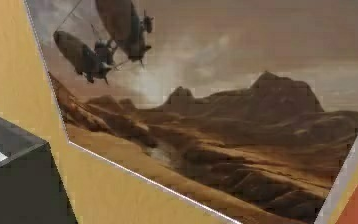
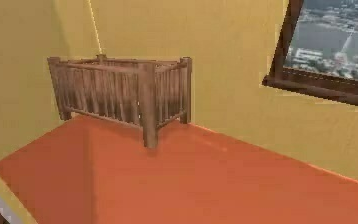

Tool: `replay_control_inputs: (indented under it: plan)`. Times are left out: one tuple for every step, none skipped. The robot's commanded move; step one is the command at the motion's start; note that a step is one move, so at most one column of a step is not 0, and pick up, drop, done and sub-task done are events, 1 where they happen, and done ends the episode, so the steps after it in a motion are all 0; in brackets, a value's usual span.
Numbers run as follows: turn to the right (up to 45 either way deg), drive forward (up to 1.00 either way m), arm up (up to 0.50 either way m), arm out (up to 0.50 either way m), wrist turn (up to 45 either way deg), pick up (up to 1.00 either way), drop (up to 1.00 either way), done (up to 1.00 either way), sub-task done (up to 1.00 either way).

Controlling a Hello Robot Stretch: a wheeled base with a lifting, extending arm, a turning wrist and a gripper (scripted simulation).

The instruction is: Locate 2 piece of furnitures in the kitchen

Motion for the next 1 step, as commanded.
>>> replay_control_inputs:
  plan:
    - [-45.0, 0.00, 0.00, 0.00, 0.0, 0.00, 0.00, 0.00, 0.00]
